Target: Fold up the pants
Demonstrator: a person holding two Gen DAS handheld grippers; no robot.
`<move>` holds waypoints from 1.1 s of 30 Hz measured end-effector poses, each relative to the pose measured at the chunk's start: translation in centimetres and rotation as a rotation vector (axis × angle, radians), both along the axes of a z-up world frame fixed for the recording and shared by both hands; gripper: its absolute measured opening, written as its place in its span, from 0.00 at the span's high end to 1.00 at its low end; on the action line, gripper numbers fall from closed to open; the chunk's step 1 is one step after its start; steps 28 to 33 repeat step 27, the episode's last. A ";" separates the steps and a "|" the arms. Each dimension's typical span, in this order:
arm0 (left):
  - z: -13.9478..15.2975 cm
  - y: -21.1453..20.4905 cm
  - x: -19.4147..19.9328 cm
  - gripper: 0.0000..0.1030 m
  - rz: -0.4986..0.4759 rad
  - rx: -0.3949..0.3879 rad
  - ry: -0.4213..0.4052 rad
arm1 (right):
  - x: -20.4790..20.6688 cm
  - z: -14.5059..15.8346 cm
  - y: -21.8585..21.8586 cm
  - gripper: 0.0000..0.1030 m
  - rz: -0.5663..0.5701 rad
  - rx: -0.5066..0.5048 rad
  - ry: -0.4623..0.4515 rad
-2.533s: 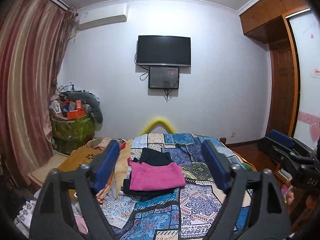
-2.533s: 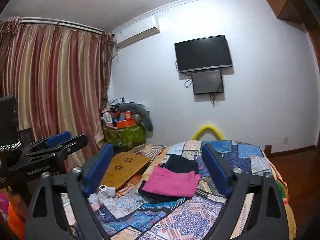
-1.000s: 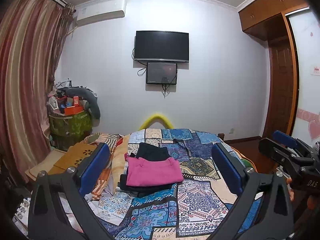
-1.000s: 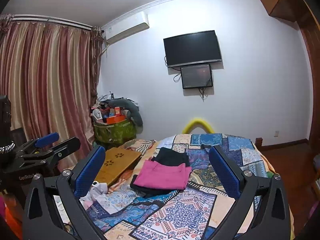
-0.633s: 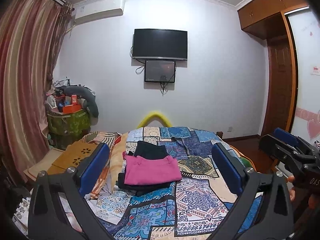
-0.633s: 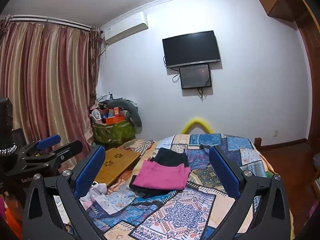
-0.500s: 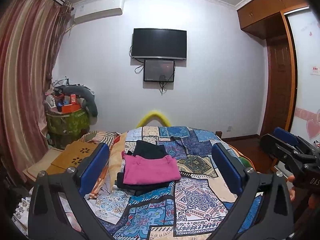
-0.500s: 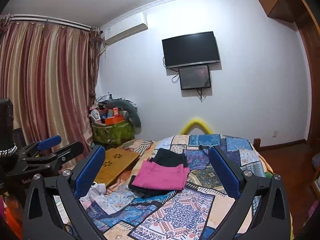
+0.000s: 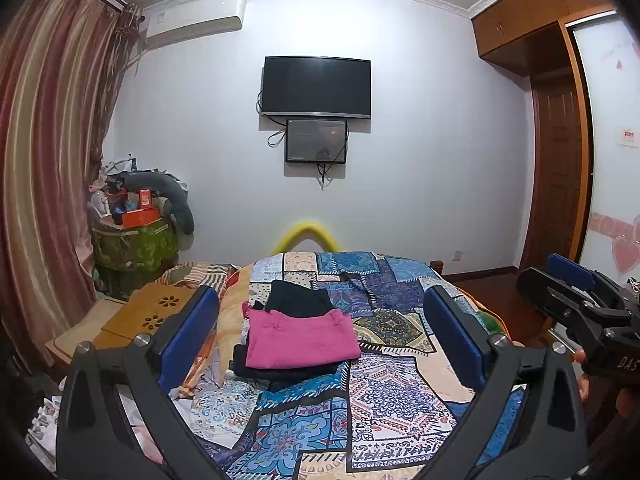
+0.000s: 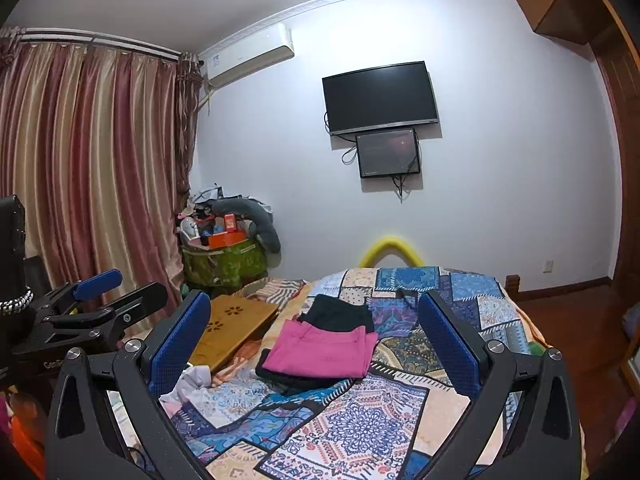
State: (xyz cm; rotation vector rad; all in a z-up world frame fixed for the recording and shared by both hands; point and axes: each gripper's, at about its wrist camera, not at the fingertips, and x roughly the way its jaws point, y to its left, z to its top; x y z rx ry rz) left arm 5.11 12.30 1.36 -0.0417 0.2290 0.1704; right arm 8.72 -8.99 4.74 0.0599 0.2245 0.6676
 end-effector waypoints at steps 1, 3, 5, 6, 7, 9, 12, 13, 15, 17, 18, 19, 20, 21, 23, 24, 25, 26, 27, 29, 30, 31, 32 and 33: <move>0.0 0.0 0.0 0.00 -0.004 -0.001 0.001 | 0.0 0.0 0.0 0.00 0.000 0.000 0.000; 0.0 0.0 0.0 0.00 -0.009 -0.002 0.003 | 0.0 0.0 0.0 0.00 -0.001 0.000 0.000; 0.0 0.0 0.0 0.00 -0.012 -0.002 0.004 | 0.1 0.0 0.0 0.00 -0.001 0.001 0.000; 0.0 0.1 0.0 0.00 -0.016 -0.003 0.005 | 0.0 0.0 0.0 0.00 -0.002 0.001 -0.001; 0.0 0.1 0.0 0.00 -0.019 -0.005 0.006 | 0.1 0.0 0.0 0.00 -0.004 0.001 -0.001; 0.0 0.1 -0.2 0.00 -0.027 -0.010 0.006 | 0.2 -0.1 0.1 0.00 -0.005 0.000 0.001; 0.1 0.1 -0.1 0.00 -0.032 -0.012 0.007 | 0.2 -0.2 0.1 0.00 -0.009 -0.004 0.001; 0.1 0.1 0.0 0.00 -0.033 -0.012 0.009 | 0.3 -0.3 0.1 0.00 -0.009 -0.004 0.001; 0.1 0.2 0.0 0.00 -0.039 -0.013 0.014 | 0.3 -0.3 0.2 0.00 -0.010 -0.006 0.002; 0.1 0.1 0.0 0.00 -0.040 -0.013 0.013 | 0.4 -0.3 0.2 0.00 -0.012 -0.008 0.002; 0.1 0.1 0.1 0.00 -0.040 -0.012 0.014 | 0.4 -0.4 0.2 0.00 -0.013 -0.008 0.003; 0.0 0.1 0.0 0.00 -0.042 -0.012 0.014 | 0.4 -0.4 0.2 0.00 -0.013 -0.009 0.004; 0.0 0.1 0.0 0.00 -0.042 -0.014 0.015 | 0.5 -0.4 0.3 0.00 -0.013 -0.009 0.006; 0.0 0.1 0.1 0.00 -0.046 -0.015 0.016 | 0.5 -0.4 0.2 0.00 -0.013 -0.010 0.007; -0.1 0.0 0.2 0.00 -0.052 -0.018 0.021 | 0.6 -0.5 0.2 0.00 -0.013 -0.010 0.008; -0.1 0.0 0.3 0.00 -0.056 -0.020 0.024 | 0.7 -0.6 0.2 0.00 -0.014 -0.011 0.010; -0.1 0.0 0.4 0.00 -0.056 -0.020 0.027 | 0.8 -0.7 0.2 0.00 -0.014 -0.012 0.014; -0.1 0.1 0.6 0.00 -0.055 -0.020 0.029 | 0.9 -0.8 0.2 0.00 -0.014 -0.012 0.017; -0.2 0.1 0.7 0.00 -0.055 -0.020 0.032 | 1.0 -0.8 0.2 0.00 -0.014 -0.013 0.019; -0.2 0.1 0.7 0.00 -0.055 -0.020 0.032 | 1.0 -0.8 0.2 0.00 -0.014 -0.013 0.019; -0.2 0.1 0.7 0.00 -0.055 -0.020 0.032 | 1.0 -0.8 0.2 0.00 -0.014 -0.013 0.019; -0.2 0.1 0.7 0.00 -0.055 -0.020 0.032 | 1.0 -0.8 0.2 0.00 -0.014 -0.013 0.019; -0.2 0.1 0.7 0.00 -0.055 -0.020 0.032 | 1.0 -0.8 0.2 0.00 -0.014 -0.013 0.019; -0.2 0.1 0.7 0.00 -0.055 -0.020 0.032 | 1.0 -0.8 0.2 0.00 -0.014 -0.013 0.019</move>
